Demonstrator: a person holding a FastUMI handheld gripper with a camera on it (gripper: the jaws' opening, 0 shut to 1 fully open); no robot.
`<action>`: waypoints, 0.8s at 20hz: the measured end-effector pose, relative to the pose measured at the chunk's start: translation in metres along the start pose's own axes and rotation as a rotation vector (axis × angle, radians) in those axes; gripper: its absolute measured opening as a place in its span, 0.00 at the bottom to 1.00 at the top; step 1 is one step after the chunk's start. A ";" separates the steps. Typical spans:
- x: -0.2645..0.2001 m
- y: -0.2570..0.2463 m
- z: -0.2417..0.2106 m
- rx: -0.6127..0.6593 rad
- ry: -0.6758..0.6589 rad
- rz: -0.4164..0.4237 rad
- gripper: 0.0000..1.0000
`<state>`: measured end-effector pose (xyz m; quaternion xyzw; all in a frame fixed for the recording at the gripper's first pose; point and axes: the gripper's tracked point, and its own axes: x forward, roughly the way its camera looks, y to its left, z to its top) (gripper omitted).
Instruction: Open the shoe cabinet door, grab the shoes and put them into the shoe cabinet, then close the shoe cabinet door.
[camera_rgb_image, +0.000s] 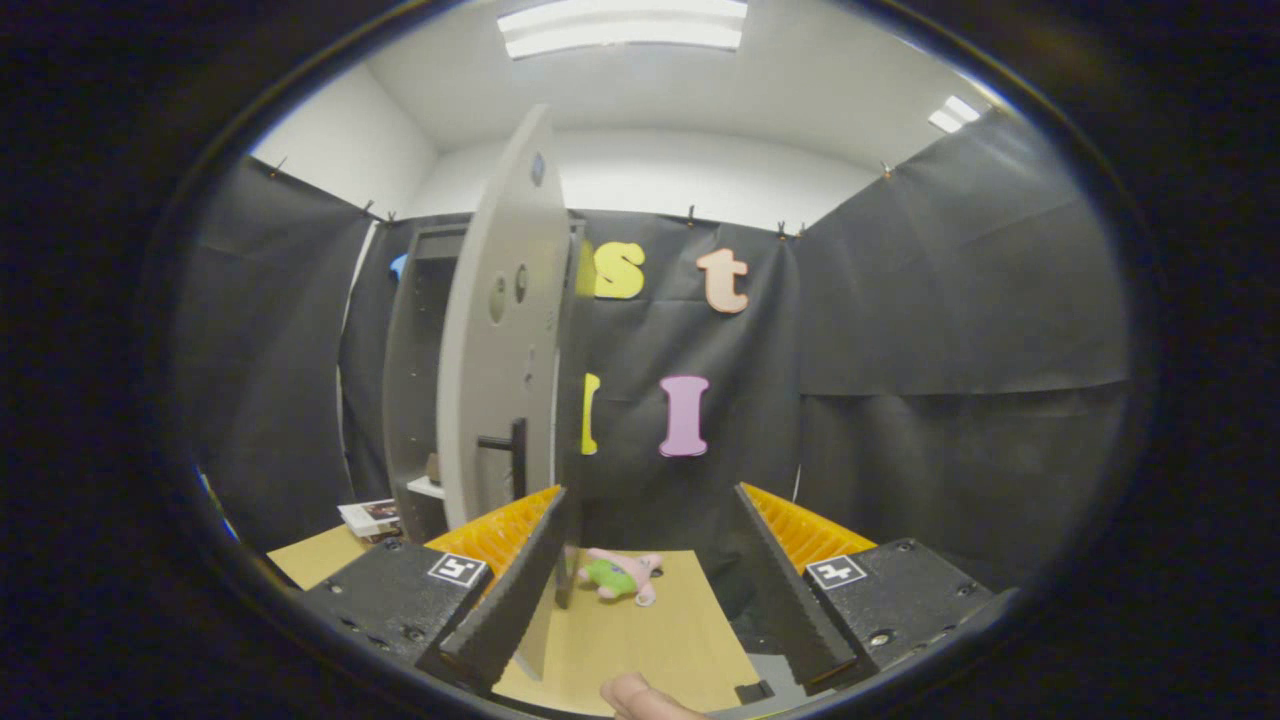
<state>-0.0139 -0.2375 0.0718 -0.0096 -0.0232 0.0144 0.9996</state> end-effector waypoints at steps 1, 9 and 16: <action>0.007 -0.009 0.001 0.010 0.003 0.009 1.00; 0.071 -0.026 -0.010 -0.152 0.023 0.120 1.00; 0.106 -0.001 -0.015 -0.075 0.086 0.162 1.00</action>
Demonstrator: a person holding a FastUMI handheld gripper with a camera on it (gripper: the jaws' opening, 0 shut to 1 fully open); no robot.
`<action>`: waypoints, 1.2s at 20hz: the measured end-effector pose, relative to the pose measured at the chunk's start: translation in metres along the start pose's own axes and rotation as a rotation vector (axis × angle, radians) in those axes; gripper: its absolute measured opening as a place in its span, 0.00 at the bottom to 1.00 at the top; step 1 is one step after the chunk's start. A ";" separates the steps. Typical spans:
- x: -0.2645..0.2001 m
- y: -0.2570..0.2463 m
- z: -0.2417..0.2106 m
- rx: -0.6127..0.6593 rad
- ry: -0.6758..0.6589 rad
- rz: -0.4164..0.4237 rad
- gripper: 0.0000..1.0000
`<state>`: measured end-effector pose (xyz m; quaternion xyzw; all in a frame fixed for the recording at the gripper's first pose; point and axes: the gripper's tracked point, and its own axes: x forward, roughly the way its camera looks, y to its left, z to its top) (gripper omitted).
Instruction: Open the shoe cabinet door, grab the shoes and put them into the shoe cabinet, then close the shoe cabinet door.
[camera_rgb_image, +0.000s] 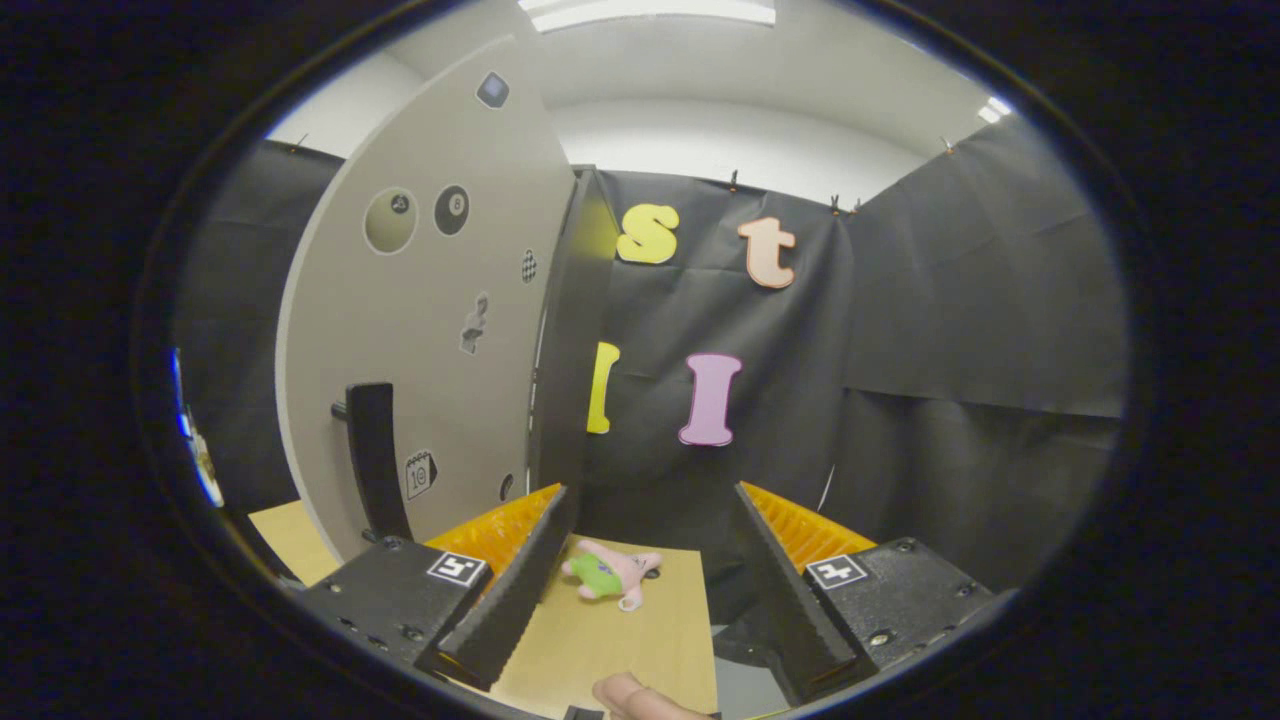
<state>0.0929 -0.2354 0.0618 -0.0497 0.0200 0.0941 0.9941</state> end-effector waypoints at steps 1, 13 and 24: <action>0.004 0.006 0.000 0.022 0.004 0.013 1.00; -0.002 0.076 0.018 0.039 0.020 0.096 0.95; 0.001 0.097 0.006 0.089 0.038 0.150 0.95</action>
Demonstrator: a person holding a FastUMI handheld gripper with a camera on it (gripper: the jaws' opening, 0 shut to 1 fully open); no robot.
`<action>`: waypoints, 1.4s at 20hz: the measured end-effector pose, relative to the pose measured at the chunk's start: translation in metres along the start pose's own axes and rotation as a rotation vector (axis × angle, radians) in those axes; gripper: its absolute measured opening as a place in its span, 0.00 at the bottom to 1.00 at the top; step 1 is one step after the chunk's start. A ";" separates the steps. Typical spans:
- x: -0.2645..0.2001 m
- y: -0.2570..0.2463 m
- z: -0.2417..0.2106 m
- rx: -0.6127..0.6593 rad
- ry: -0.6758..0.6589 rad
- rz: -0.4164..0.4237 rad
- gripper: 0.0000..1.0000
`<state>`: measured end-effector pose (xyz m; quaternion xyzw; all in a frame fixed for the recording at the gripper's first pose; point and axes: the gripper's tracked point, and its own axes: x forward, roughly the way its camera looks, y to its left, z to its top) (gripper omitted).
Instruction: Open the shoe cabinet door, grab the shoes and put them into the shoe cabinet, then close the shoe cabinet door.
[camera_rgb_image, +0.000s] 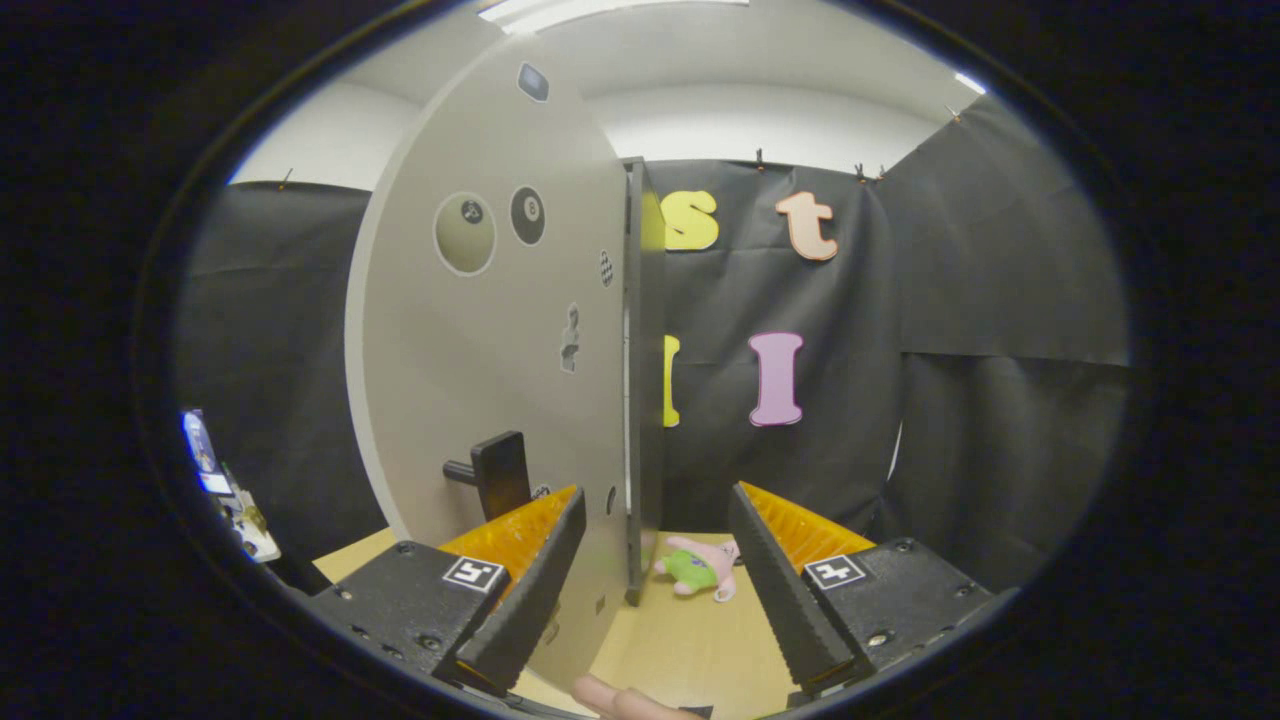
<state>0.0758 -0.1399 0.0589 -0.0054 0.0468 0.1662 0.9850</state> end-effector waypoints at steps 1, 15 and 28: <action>0.001 0.007 -0.002 -0.005 0.002 0.018 0.95; 0.019 0.086 -0.012 0.014 -0.005 0.003 0.94; 0.087 0.214 -0.038 0.042 0.010 -0.046 0.94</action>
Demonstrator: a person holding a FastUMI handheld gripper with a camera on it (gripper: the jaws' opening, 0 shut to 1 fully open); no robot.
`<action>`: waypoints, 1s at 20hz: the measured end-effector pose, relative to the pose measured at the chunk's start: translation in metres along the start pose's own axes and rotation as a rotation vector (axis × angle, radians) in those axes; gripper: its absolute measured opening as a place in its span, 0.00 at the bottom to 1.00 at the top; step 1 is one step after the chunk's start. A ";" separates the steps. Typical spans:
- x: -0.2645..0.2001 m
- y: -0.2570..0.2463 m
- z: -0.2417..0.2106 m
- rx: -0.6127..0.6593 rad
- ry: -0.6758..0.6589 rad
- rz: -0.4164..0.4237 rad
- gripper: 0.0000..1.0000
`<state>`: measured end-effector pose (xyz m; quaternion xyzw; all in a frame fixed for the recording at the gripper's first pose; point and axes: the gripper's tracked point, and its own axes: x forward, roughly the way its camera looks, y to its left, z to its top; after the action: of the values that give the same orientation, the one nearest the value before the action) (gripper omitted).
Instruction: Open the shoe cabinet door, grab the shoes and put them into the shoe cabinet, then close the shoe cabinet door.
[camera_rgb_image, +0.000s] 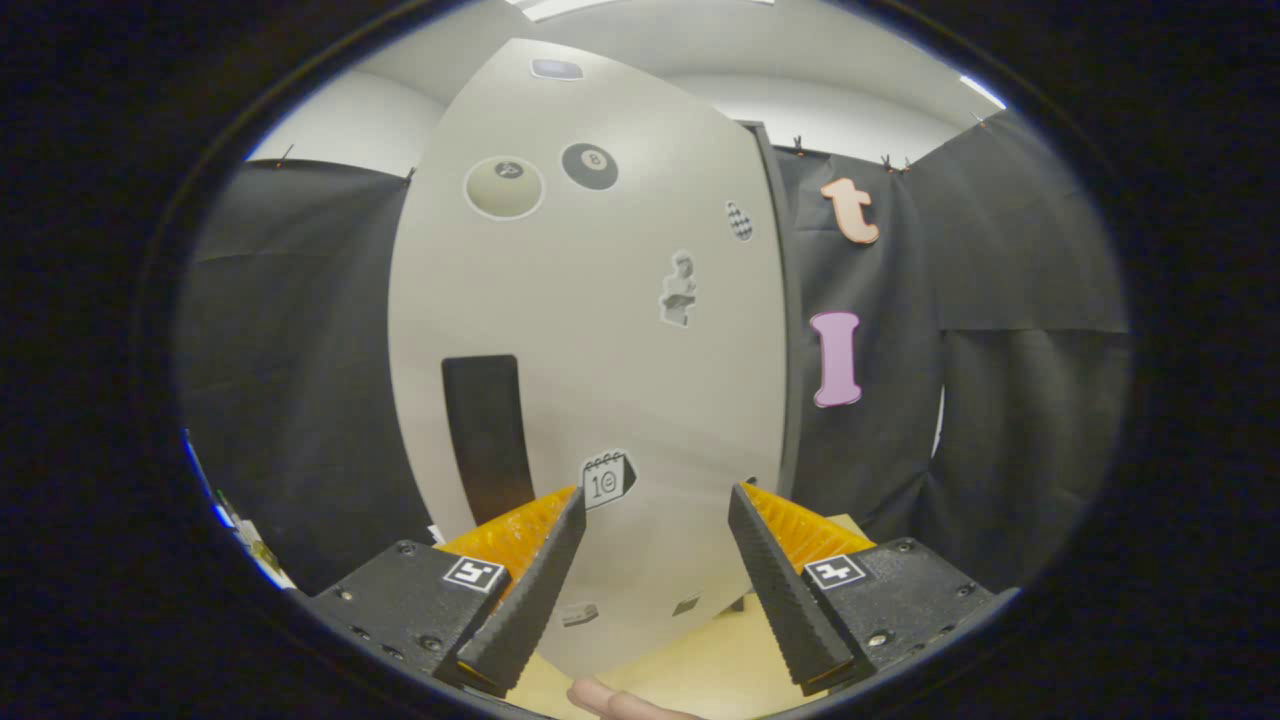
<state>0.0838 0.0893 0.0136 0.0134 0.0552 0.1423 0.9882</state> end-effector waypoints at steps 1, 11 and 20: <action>-0.001 0.002 -0.003 -0.004 -0.012 -0.029 0.95; -0.072 0.028 -0.002 -0.075 -0.263 -0.108 0.98; -0.180 0.006 -0.038 -0.104 -0.225 -0.191 0.99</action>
<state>-0.0935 0.0448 -0.0052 -0.0270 -0.0623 0.0481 0.9965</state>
